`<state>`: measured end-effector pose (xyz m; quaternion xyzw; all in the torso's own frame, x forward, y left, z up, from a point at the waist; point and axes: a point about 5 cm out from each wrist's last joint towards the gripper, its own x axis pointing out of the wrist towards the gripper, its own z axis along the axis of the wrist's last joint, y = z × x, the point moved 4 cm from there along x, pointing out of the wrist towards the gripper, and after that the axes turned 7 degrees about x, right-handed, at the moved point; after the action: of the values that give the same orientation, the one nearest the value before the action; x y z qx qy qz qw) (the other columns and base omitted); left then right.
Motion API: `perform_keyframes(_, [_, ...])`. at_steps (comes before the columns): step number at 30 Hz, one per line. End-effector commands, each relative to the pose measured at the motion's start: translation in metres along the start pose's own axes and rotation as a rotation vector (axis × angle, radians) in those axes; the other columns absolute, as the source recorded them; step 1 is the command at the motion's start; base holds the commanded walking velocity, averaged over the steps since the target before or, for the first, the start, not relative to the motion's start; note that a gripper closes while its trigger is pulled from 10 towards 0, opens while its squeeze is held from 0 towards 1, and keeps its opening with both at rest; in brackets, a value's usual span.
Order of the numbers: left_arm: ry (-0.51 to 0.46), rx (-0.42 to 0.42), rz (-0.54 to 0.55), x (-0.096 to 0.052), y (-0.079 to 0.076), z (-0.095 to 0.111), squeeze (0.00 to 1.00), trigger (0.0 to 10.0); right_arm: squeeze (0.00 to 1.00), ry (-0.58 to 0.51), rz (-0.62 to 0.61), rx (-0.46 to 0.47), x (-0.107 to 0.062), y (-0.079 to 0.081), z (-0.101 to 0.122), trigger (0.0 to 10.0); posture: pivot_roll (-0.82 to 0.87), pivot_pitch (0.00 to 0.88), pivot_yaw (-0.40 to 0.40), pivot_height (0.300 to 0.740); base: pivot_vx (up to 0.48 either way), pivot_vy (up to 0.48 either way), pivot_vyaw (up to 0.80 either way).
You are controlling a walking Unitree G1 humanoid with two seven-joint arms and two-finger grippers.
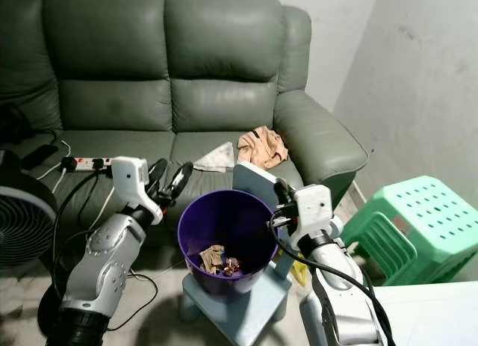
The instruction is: Picking trash to rubbish bin
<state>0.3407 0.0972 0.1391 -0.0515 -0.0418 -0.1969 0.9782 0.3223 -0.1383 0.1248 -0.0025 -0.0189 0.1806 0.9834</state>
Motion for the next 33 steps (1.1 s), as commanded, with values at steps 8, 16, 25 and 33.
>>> perform_keyframes(8, [0.004, 0.006, -0.105, -0.011, -0.03, 0.003, 0.0, 10.0, 0.0, 0.104, 0.147, -0.082, 0.015, 0.005, -0.018, 10.0, 0.03, 0.0, -0.108, 0.74, 0.0, 0.0, 0.0])
perform_keyframes(16, [0.022, -0.001, -0.163, -0.023, -0.052, -0.001, 0.0, 10.0, 0.0, 0.16, 0.22, -0.104, 0.032, 0.015, -0.029, 10.0, 0.05, 0.0, -0.129, 0.74, 0.0, 0.0, 0.0])
perform_keyframes(25, [0.042, -0.023, -0.185, -0.036, -0.071, -0.003, 0.0, 10.0, 0.0, 0.214, 0.273, -0.171, 0.044, 0.021, -0.04, 10.0, 0.07, 0.0, -0.157, 0.74, 0.0, 0.0, 0.0])
perform_keyframes(33, [0.084, -0.027, -0.188, -0.052, -0.082, -0.011, 0.0, 10.0, 0.0, 0.256, 0.294, -0.18, 0.056, 0.022, -0.045, 10.0, 0.08, 0.033, -0.184, 0.74, 0.0, 0.0, 0.0])
